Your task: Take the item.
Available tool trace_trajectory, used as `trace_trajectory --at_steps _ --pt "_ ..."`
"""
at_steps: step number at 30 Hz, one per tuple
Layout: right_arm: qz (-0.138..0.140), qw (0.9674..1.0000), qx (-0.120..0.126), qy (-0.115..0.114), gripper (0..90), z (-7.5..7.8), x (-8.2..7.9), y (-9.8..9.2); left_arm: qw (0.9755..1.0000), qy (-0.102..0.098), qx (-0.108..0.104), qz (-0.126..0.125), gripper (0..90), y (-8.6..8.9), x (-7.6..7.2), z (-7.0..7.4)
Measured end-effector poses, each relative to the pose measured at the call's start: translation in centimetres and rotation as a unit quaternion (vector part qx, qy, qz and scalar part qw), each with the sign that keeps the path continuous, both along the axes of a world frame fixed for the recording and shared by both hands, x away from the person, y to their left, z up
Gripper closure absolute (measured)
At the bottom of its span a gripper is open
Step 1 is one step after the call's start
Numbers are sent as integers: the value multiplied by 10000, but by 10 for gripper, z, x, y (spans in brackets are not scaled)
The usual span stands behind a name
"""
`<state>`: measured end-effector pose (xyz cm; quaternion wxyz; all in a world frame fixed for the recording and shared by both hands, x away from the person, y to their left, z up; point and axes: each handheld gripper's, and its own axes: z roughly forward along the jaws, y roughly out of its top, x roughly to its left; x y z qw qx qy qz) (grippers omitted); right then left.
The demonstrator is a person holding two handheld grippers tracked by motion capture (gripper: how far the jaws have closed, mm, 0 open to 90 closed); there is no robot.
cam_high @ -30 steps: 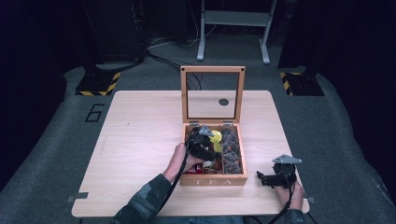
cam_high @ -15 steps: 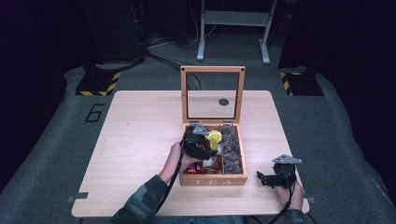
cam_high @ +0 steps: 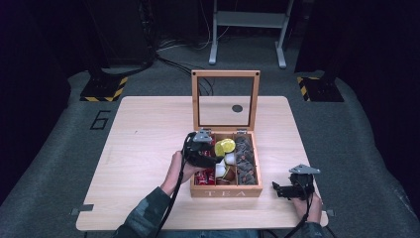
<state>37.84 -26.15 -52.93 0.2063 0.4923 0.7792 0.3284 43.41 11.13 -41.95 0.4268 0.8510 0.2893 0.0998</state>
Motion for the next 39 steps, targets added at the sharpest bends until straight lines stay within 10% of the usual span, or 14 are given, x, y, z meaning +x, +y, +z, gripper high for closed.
trace_trajectory --at_steps 39 --pt "-5 10000 0 -1 6 0 0 0 9955 -361 -212 855 386 72 -4 15"
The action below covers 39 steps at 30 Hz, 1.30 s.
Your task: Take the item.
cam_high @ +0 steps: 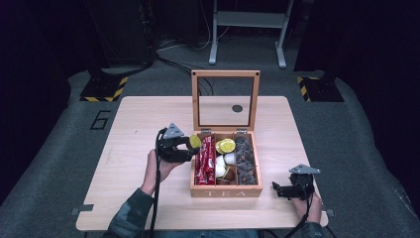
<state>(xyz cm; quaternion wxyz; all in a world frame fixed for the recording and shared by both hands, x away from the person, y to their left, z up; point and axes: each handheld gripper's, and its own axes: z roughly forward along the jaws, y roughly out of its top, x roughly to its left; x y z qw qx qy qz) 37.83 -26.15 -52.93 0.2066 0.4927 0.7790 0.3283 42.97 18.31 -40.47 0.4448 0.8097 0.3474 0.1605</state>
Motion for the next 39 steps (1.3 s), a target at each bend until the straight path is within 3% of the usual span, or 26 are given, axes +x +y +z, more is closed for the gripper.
trace_trajectory --at_steps 9,22,39 --pt "13 10000 -11 -9 7 0 0 0 9996 -60 -86 279 386 20 1 -1" --pt "10 10000 -13 -9 6 0 0 0 9978 -53 6 655 386 53 3 -4" --pt "-7 10000 0 1 6 0 0 0 9923 -114 -125 1230 387 99 5 -14"
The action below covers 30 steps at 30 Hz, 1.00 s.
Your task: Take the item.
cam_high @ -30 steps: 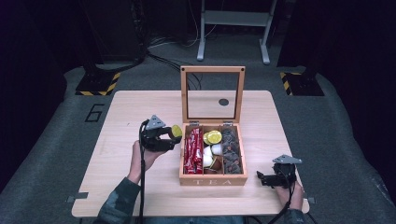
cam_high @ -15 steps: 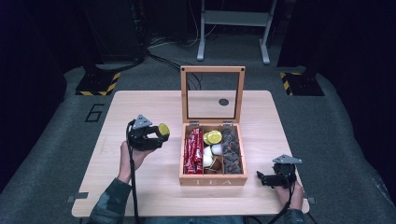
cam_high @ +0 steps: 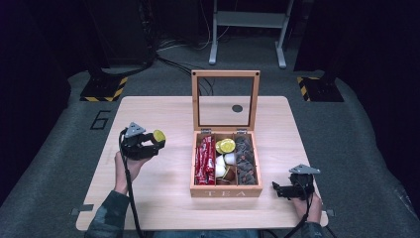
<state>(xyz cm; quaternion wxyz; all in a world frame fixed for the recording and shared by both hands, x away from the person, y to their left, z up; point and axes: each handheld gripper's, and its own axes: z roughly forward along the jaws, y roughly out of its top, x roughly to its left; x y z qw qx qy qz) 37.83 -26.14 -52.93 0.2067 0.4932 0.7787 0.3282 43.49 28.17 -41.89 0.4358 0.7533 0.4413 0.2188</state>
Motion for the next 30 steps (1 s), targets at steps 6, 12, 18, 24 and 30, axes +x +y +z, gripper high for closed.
trace_trajectory --at_steps 6,12,18,24,30 --pt "0 10000 0 -1 6 0 0 0 9996 123 -36 233 387 19 1 -13" --pt "-18 10000 9 9 6 0 0 0 9990 138 -73 425 386 32 2 -19" --pt "-24 10000 10 14 6 0 0 0 9978 201 -75 626 386 44 4 -30" --pt "-6 10000 6 10 7 0 0 0 9960 311 -163 820 386 53 12 -44" --pt "-12 10000 -1 5 6 0 0 0 9952 380 -100 897 386 57 18 -52"
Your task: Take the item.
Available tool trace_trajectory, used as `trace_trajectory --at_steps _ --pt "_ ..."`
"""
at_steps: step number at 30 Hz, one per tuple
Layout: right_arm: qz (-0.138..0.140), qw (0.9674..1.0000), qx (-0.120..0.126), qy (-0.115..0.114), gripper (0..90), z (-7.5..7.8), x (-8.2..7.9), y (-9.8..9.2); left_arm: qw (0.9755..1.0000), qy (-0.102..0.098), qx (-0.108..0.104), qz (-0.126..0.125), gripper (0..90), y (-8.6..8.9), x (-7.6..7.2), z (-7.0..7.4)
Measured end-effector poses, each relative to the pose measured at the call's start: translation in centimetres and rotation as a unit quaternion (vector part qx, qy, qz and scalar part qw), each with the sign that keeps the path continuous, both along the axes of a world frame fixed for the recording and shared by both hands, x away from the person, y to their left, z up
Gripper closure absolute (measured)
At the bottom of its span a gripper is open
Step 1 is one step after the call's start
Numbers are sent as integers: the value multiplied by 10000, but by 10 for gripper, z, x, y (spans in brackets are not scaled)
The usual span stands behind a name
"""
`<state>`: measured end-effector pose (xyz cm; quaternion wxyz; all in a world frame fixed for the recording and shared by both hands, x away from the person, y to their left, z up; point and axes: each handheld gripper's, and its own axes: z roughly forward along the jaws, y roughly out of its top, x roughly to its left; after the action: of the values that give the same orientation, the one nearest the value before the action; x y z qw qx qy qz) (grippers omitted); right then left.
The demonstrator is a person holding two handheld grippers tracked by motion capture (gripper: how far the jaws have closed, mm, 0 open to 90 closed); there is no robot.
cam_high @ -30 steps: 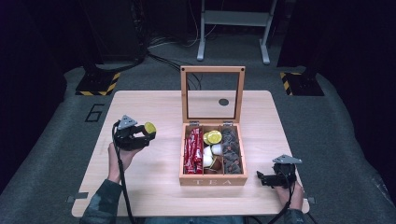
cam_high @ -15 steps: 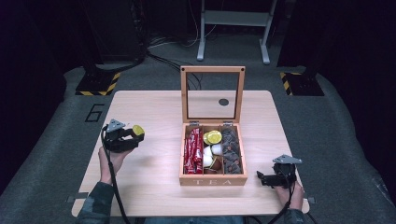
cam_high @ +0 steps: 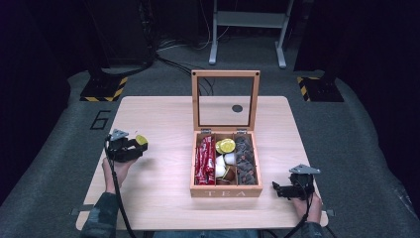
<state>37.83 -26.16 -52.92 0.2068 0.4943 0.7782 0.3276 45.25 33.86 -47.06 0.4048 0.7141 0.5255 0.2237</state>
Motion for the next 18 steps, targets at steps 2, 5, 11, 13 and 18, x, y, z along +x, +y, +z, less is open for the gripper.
trace_trajectory --at_steps 2,5,11,13,18 --pt "7 10000 7 7 6 0 0 0 10000 37 14 31 386 1 3 -4" --pt "9 10000 9 3 6 0 0 0 9999 71 53 63 386 2 7 -9" --pt "1 10000 8 -7 7 0 0 0 9997 145 91 165 386 5 16 -20" --pt "1 10000 7 -11 6 0 0 0 9996 195 89 192 386 5 19 -24" --pt "6 10000 8 1 6 0 0 0 9994 256 17 248 386 6 26 -34"
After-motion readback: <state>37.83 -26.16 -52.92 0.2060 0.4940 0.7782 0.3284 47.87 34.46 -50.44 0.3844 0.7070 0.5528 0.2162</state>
